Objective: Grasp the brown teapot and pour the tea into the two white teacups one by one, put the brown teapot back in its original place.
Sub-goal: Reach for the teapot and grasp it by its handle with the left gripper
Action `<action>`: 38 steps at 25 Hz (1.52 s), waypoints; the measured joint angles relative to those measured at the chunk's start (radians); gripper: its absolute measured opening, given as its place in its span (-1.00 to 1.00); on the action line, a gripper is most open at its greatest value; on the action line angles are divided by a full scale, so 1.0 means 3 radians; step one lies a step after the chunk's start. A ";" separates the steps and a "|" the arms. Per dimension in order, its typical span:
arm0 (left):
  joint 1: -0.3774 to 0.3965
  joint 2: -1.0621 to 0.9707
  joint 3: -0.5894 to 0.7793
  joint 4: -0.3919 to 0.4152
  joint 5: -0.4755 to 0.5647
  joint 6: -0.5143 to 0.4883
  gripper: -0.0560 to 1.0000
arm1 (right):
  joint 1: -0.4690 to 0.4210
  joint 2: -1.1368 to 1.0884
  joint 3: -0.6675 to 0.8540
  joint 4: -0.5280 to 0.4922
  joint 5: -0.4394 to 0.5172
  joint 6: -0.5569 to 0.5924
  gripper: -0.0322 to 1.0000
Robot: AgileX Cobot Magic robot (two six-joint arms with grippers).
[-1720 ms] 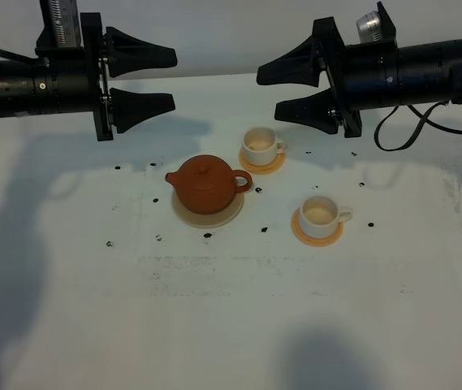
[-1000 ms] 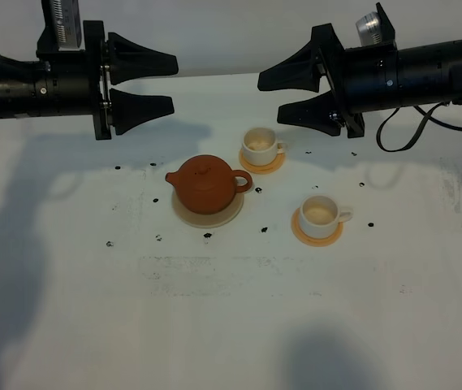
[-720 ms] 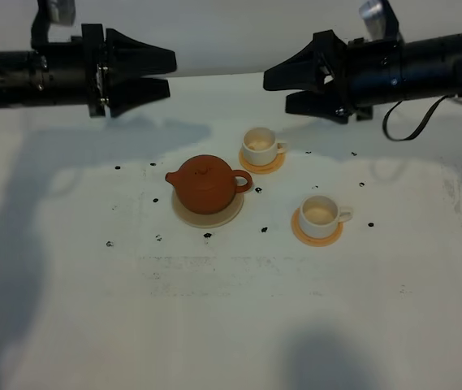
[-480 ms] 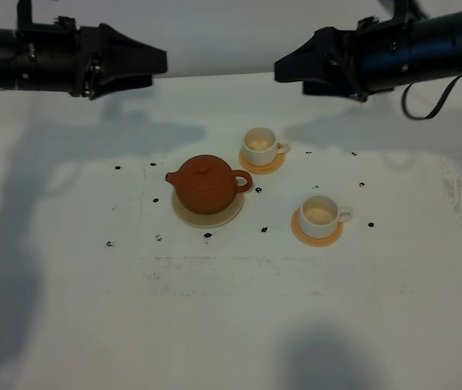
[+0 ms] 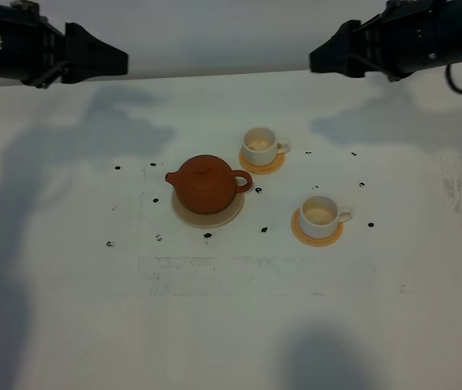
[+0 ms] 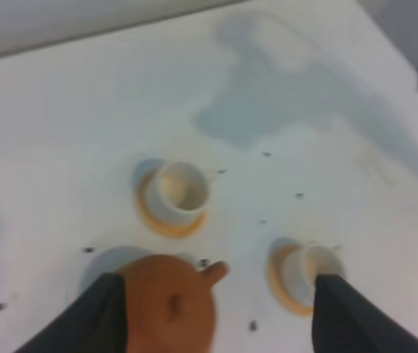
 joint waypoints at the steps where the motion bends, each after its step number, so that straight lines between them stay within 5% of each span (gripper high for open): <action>1: 0.0000 -0.0019 0.0000 0.0063 -0.0010 -0.0045 0.13 | 0.0003 -0.0034 0.0000 -0.0086 -0.0046 0.0043 0.17; 18: 0.0000 -0.0556 0.0179 0.0385 -0.0171 -0.0340 0.06 | 0.0205 -0.0539 0.0000 -0.1778 -0.0174 0.0982 0.11; 27: -0.0006 -0.1052 0.0887 0.0431 -0.0772 -0.0309 0.06 | 0.0282 -0.1068 0.0022 -0.1948 -0.0071 0.1102 0.10; 38: -0.0026 -0.1057 0.0968 0.0572 -0.0815 -0.0289 0.05 | 0.0293 -0.2261 0.0886 -0.2260 -0.0068 0.1357 0.10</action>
